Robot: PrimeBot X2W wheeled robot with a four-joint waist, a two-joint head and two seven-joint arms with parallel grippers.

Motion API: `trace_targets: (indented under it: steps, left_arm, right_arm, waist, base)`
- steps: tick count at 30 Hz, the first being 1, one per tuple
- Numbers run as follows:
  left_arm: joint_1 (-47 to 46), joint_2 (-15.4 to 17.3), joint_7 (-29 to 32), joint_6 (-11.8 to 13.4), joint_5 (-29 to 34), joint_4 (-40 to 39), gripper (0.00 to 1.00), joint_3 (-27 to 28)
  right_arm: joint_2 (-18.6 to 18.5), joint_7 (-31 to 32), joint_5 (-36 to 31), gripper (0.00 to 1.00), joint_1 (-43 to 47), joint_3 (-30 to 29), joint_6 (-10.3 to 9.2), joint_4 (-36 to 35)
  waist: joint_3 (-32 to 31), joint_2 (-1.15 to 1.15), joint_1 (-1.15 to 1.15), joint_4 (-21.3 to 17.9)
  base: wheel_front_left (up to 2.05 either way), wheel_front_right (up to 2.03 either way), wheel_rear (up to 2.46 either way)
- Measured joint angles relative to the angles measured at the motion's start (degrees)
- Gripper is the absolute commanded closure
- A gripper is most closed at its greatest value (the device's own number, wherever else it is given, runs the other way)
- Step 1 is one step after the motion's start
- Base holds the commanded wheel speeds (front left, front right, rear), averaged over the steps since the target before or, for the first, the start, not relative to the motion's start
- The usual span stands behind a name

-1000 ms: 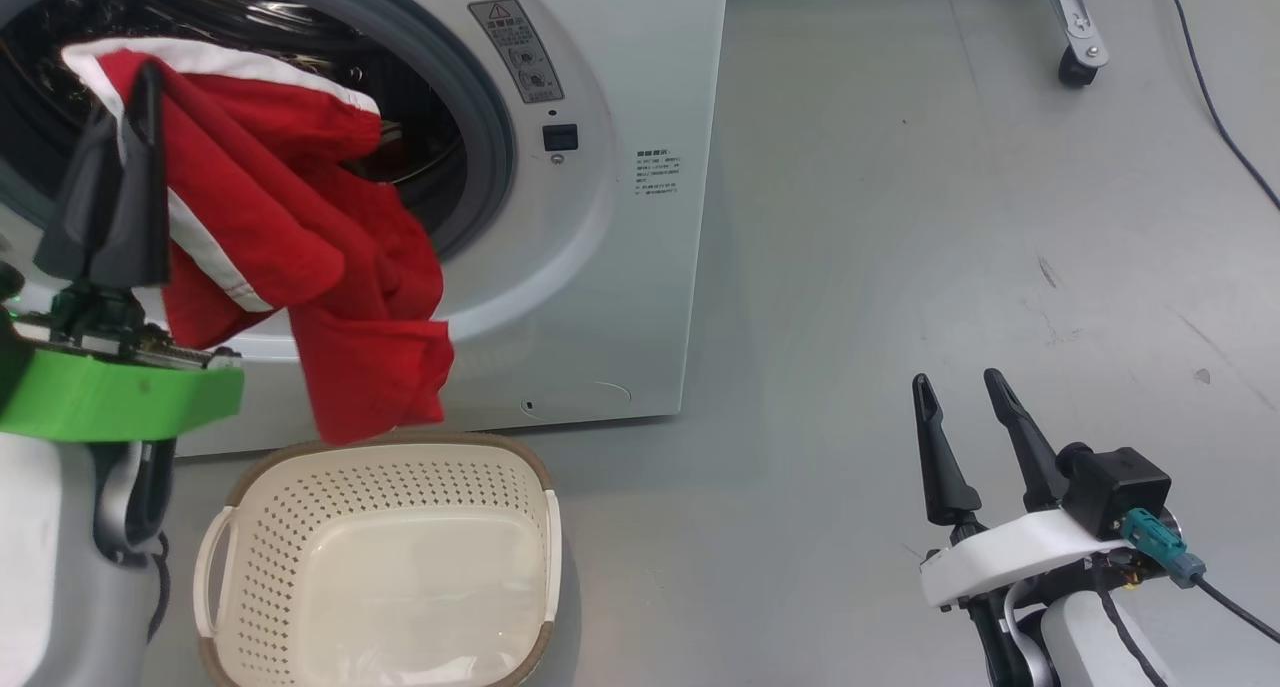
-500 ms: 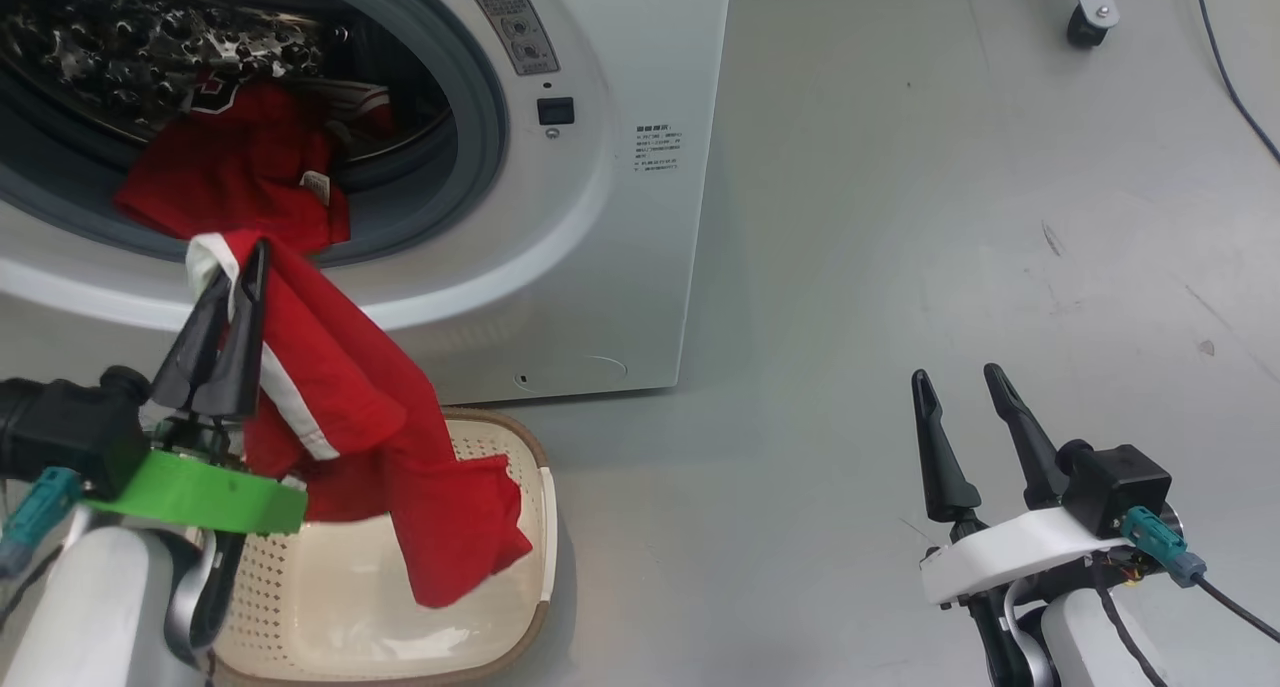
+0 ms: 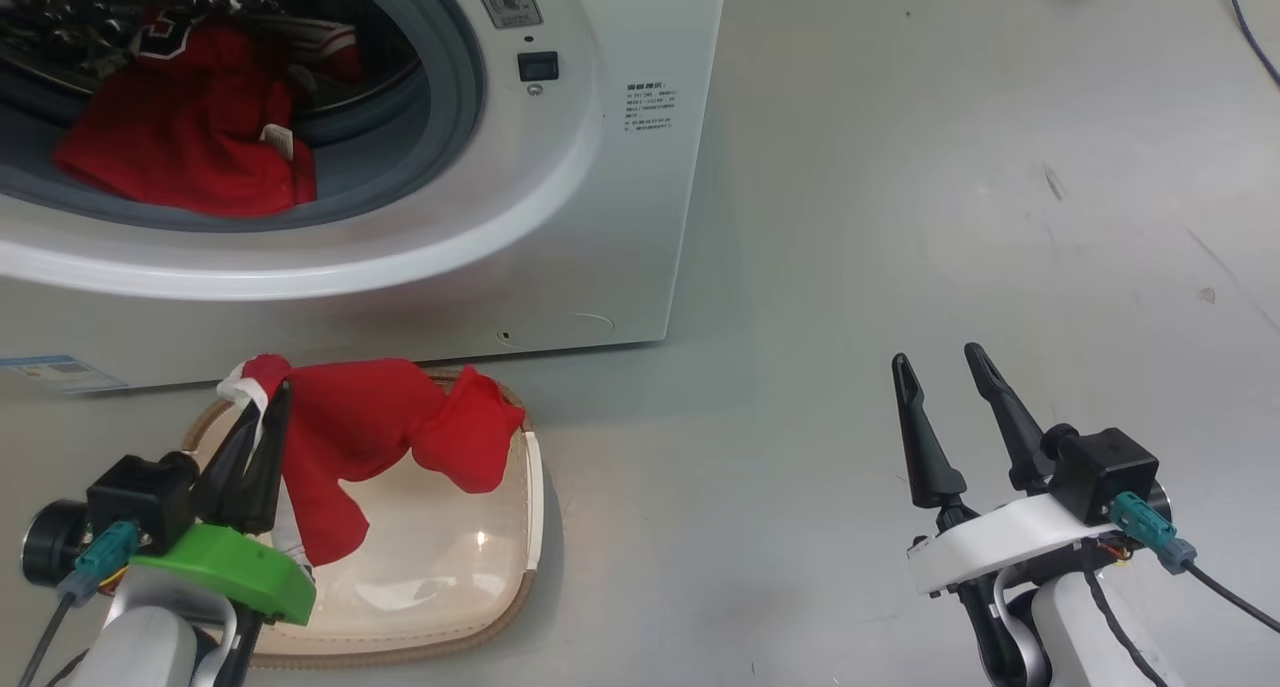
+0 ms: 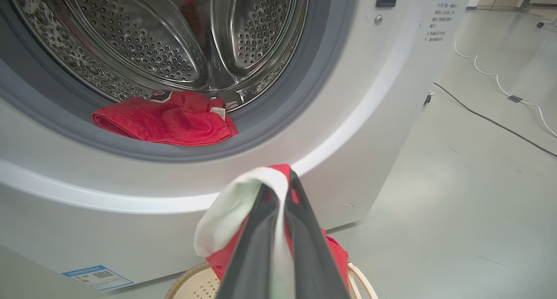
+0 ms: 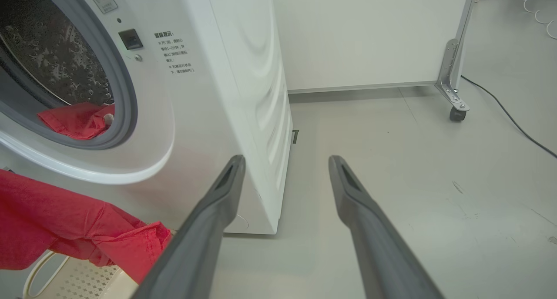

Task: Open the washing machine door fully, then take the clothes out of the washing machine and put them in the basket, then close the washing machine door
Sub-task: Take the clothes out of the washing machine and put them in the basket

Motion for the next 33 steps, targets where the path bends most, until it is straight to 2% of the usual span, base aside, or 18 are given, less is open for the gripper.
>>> trace_targets:
  steps: [11, 33]
  left_arm:
    - [-2.79, 1.14, 2.94, 0.0, -0.18, 9.9, 1.0, -0.38]
    - [-10.9, 2.09, 6.3, 0.0, -0.36, 25.1, 1.0, -1.97]
  right_arm:
    - [0.04, 0.0, -0.29, 0.0, -2.37, 1.1, 0.05, -0.7]
    - [0.6, 0.0, -0.27, 0.0, -6.19, 1.98, 0.04, -2.24]
  waist:
    - [5.53, 0.0, 0.0, -1.95]
    - [15.91, 0.0, 0.0, -9.03]
  base:
    - [0.0, 0.0, 0.0]
    - [0.0, 0.0, 0.0]
